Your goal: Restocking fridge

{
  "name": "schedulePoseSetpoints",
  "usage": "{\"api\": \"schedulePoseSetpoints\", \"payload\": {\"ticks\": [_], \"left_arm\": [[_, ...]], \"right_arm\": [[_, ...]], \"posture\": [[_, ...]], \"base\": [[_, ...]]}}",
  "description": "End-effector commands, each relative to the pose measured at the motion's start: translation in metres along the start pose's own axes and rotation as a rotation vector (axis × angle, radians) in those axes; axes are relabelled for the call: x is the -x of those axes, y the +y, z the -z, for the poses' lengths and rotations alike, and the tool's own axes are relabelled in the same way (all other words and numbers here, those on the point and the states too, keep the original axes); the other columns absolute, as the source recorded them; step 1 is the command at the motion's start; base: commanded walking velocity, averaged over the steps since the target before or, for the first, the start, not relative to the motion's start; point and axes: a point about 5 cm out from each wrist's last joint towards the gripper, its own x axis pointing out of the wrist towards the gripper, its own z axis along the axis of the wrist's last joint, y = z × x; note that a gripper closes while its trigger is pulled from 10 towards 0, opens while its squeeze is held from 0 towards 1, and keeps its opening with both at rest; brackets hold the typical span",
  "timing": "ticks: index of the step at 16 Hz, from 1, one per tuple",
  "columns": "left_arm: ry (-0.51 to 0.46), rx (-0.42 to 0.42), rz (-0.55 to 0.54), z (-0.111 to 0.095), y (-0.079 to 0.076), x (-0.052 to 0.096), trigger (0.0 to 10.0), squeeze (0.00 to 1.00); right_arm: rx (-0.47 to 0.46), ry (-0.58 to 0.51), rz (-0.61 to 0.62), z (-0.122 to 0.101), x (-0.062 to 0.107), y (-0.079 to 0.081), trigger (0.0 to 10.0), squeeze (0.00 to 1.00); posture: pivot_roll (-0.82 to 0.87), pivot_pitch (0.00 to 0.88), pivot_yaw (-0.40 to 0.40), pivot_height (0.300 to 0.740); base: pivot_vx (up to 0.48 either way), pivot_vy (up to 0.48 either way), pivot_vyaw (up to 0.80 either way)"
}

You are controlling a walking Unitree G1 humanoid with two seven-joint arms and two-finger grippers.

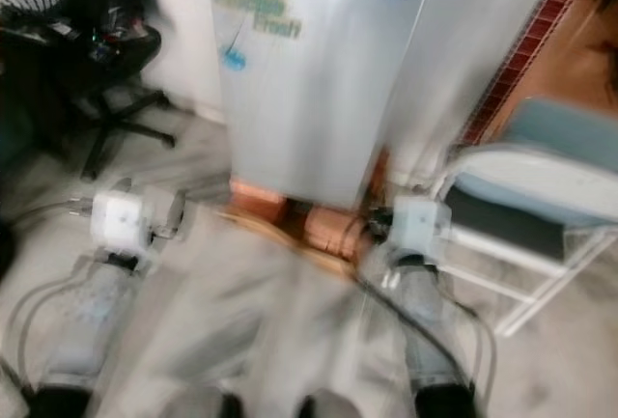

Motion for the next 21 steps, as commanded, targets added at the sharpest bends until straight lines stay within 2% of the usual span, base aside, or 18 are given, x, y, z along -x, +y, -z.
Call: {"api": "schedulePoseSetpoints", "payload": {"ticks": [1,2,4,7,8,11,16,21], "left_arm": [[-0.010,-0.012,-0.007,-0.004,0.006,0.001,10.0,0.00],[0.018,-0.018,0.004,0.003,0.008,0.008,10.0,0.00],[0.047,-0.030,0.016,0.011,0.009,0.012,10.0,0.00],[0.014,-0.015,0.038,0.007,0.007,0.005,10.0,0.00],[0.002,-0.003,0.028,0.004,0.004,0.000,10.0,0.00],[-0.006,0.008,0.025,0.000,0.006,-0.003,10.0,0.00],[-0.013,0.014,0.029,0.003,0.005,-0.002,10.0,0.00],[-0.054,0.014,0.039,-0.003,0.005,-0.011,10.0,0.00]], "right_arm": [[-0.039,-0.006,-0.021,-0.003,0.001,0.005,10.0,0.00],[0.035,-0.024,-0.042,-0.002,0.004,0.011,10.0,0.00],[-0.001,-0.032,-0.021,-0.001,0.004,0.016,10.0,0.00],[0.012,-0.068,-0.059,-0.013,0.002,0.019,10.0,0.00],[-0.002,-0.100,-0.062,-0.018,0.002,0.016,10.0,0.00],[-0.014,-0.123,-0.055,-0.025,-0.002,0.019,10.0,0.00],[-0.002,-0.094,-0.033,-0.020,0.002,0.007,10.0,0.00],[-0.009,-0.128,-0.048,-0.030,-0.007,0.012,10.0,0.00]], "posture": [[0.10,0.096,-0.084,0.740],[0.09,0.091,-0.066,0.740],[0.08,0.088,-0.054,0.740],[0.06,0.087,-0.055,0.740],[0.07,0.079,-0.063,0.740],[0.06,0.098,-0.058,0.740],[0.04,0.115,-0.065,0.740],[0.04,0.099,-0.058,0.740]], "base": [[0.000,0.480,0.00],[0.000,0.480,0.00],[0.000,0.480,0.00],[0.000,0.480,0.00],[0.000,0.480,0.00],[0.000,0.480,0.00],[0.000,0.480,-0.72],[0.165,0.410,-0.80]]}}
